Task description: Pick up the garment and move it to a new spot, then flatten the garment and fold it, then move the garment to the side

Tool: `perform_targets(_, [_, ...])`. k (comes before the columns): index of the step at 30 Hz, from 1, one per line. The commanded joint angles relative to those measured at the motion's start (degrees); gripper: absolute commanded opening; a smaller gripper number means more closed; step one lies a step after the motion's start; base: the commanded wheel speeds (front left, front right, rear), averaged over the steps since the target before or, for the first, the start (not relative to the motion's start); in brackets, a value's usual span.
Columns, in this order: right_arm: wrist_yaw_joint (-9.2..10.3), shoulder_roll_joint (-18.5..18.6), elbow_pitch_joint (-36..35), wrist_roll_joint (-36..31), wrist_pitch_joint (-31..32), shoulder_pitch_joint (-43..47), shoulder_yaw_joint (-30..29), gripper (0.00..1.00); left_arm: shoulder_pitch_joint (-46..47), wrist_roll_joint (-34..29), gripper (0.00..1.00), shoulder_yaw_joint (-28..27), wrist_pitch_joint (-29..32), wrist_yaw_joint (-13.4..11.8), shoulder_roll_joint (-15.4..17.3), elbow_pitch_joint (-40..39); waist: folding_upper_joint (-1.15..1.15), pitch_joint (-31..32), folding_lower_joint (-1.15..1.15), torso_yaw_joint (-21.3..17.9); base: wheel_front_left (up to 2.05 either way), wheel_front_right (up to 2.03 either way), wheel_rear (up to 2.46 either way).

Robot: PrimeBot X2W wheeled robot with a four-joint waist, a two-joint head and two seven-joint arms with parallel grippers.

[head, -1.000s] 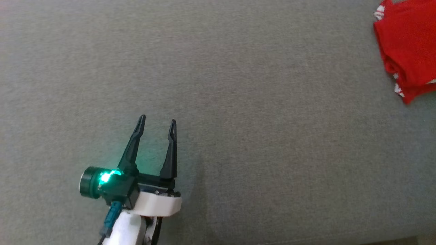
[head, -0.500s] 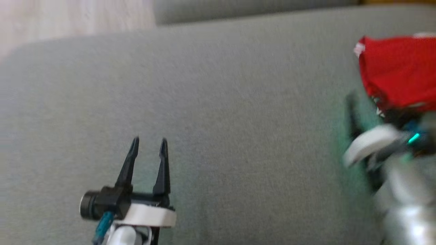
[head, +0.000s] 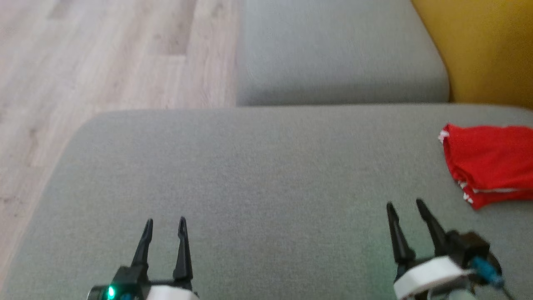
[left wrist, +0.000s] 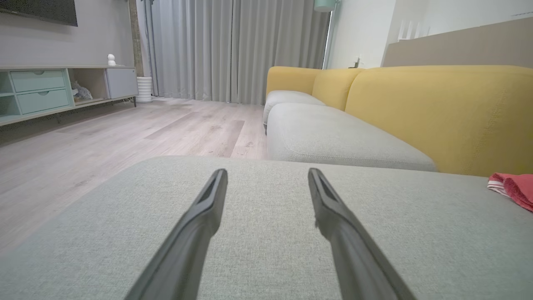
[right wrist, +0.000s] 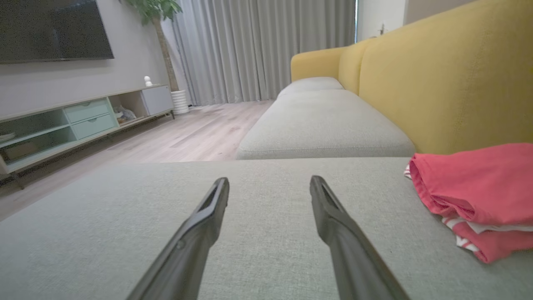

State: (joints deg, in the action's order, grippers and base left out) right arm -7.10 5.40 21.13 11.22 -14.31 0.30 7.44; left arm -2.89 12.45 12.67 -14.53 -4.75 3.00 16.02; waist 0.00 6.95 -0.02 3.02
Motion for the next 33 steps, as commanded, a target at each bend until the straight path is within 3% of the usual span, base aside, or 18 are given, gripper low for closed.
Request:
perform_targets(1, [-0.39,-0.6,-2.9,-1.5,-0.7,-0.3,0.5,1.00,1.3,-0.5,1.00,-2.4,-0.5,0.3,-0.1,-2.3,0.00,2.1,0.02,1.0,0.00,0.00,0.00])
perform_targets(15, [-0.39,-2.5,-3.7,-3.0,-0.7,3.4,-1.5,1.00,-0.2,-4.0,1.00,-1.5,-0.5,2.4,-0.1,-2.4,0.00,3.6,0.02,0.2,0.00,0.00,0.00])
perform_targets(16, [0.00,-2.8,-1.9,-2.8,0.0,6.2,-2.6,0.00,-3.4,-3.6,0.00,0.2,0.0,2.3,0.0,-0.7,0.00,3.6,0.02,0.2,0.00,0.00,0.00])
perform_targets(21, [0.01,-2.8,0.9,-2.1,0.3,7.0,-2.5,0.00,-4.5,-3.0,0.00,0.1,0.5,2.4,0.0,2.2,0.00,3.6,0.03,0.1,0.00,0.00,0.00])
perform_targets(33, [-0.03,-2.8,0.1,6.6,2.5,5.6,-3.7,0.00,-3.0,5.7,0.00,-1.9,2.7,3.4,0.0,1.8,0.00,2.4,0.03,-0.2,0.00,0.00,0.00])
